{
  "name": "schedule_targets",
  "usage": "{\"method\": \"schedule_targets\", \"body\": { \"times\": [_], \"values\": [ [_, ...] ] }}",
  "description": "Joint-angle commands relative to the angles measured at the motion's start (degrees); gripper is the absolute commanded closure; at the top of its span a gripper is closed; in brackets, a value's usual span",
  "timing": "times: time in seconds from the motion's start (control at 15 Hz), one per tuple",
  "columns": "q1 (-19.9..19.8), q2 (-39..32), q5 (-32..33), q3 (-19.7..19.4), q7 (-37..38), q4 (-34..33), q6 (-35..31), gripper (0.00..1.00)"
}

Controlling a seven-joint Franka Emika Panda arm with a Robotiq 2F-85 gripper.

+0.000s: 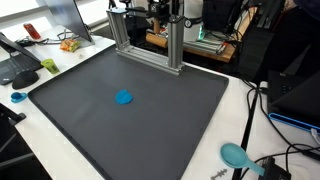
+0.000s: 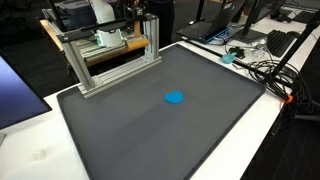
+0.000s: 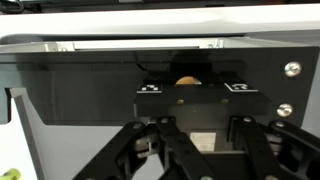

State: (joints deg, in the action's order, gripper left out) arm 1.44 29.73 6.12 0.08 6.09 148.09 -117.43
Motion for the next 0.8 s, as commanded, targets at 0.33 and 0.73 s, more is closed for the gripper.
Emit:
{"method": "schedule_targets", "body": {
  "times": [0.33,0.73],
  "values": [
    [0.6,5.6,-4.7,-1.8,-6.2,7.4,-2.8,0.15],
    [-0.8,6.4,-3.0,0.8,-1.4,6.7,-2.5,0.00]
  ]
}}
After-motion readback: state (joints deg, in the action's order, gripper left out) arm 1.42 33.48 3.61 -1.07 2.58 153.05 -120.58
